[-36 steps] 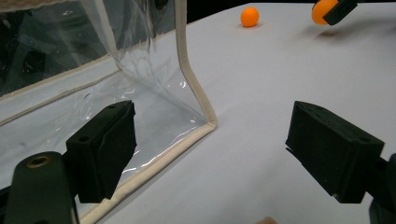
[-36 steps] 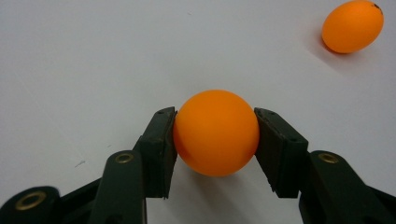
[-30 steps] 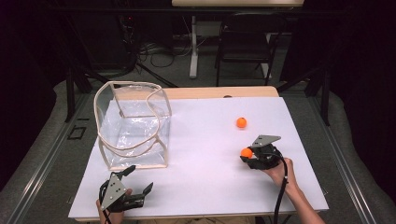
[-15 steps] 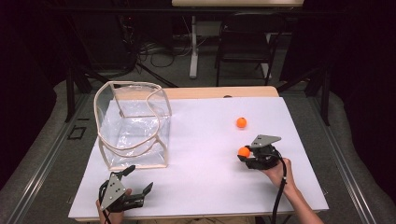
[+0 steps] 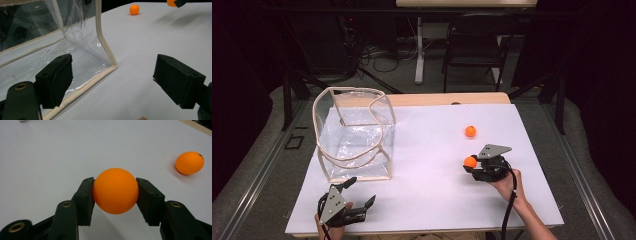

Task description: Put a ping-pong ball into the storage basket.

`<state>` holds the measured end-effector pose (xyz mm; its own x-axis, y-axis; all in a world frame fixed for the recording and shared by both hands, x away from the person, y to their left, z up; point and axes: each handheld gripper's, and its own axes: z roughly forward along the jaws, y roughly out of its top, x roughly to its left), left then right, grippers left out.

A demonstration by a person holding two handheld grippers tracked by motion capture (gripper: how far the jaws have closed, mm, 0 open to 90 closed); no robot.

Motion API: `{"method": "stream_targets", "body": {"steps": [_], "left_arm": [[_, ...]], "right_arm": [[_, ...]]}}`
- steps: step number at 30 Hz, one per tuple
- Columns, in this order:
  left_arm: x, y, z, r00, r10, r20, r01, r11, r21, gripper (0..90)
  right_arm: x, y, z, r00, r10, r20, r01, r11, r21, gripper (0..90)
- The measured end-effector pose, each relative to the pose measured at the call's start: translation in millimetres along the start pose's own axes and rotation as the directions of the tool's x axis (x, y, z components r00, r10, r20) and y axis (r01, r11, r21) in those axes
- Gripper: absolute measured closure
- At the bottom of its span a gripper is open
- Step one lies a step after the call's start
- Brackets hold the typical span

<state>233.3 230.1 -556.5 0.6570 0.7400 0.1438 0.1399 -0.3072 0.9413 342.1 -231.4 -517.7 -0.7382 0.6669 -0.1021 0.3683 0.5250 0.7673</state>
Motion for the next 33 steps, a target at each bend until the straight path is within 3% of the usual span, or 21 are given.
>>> {"method": "stream_targets", "body": {"steps": [33], "left_arm": [[1.4, 0.1, -0.8, 1.0, -0.005, -0.002, 0.005, 1.0, -0.006, 15.7]], "right_arm": [[9.4, 18.8, -0.8, 0.9995, -0.03, -0.013, 0.03, 0.999, -0.036, 50.8]]}}
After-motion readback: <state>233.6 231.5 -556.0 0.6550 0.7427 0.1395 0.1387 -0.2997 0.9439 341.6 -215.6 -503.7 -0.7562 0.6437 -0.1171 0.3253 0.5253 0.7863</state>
